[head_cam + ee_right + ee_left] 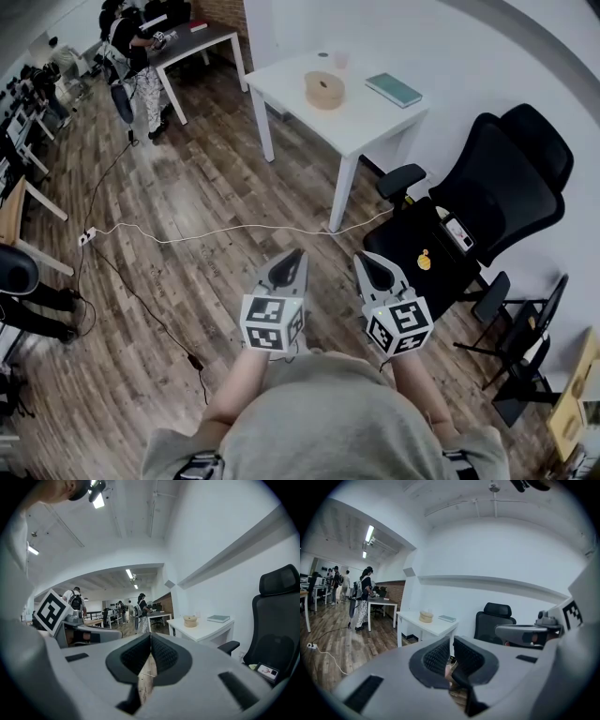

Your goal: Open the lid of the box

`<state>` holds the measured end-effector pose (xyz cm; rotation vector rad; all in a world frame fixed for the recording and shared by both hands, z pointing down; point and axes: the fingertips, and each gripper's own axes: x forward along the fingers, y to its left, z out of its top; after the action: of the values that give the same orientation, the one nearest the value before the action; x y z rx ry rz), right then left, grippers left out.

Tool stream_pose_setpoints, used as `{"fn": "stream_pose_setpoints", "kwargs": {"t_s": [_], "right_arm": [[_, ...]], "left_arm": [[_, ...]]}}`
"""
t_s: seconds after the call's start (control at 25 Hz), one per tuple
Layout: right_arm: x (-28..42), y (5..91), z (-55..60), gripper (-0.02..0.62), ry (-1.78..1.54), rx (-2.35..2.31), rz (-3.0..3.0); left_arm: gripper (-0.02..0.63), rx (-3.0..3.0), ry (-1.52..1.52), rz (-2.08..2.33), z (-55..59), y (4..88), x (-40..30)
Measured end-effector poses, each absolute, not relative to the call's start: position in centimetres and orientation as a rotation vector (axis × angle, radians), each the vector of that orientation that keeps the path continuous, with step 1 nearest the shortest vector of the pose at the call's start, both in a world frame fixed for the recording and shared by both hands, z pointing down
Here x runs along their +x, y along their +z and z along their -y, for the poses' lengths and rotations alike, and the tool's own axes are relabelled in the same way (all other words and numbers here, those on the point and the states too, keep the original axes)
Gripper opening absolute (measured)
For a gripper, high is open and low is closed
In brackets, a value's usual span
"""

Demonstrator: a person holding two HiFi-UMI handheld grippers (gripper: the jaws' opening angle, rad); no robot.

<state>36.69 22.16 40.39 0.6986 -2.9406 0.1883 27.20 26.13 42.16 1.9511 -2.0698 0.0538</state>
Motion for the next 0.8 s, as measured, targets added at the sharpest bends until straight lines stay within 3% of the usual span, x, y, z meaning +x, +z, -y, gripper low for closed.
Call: {"fn": "stream_pose_setpoints", "kwargs": {"t_s": [0.36,0.8], "right_arm": [[33.9,41.5,-19.1,0.038,0.210,0.690,2.911],[25.6,41.6,-13.0,0.084,0.208,0.662,2.901]], "left_arm": [[0.064,1.958,0.047,2.042,-23.1,43.0,24.6],[0.133,1.962,0.054,2.028,-17.3,43.5,16.4]]}}
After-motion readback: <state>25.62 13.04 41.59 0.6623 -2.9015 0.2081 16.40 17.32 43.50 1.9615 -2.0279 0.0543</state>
